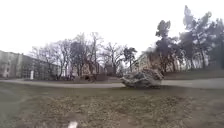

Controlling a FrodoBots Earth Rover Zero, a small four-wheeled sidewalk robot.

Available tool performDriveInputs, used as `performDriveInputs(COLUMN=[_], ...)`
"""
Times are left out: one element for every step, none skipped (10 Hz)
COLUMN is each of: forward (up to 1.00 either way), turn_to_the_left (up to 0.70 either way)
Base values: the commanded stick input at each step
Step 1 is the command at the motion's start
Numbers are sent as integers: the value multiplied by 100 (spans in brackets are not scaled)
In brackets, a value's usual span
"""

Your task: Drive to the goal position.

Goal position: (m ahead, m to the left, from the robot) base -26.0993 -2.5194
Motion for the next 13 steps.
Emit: performDriveInputs(forward=[70, 70, 70, 70, 70, 70, 70, 64, 8, 0, 0, 0, 0], turn_to_the_left=[0, 0, 0, 0, 0, 0, 0, 0, 0, 0, 0, 0, 0])
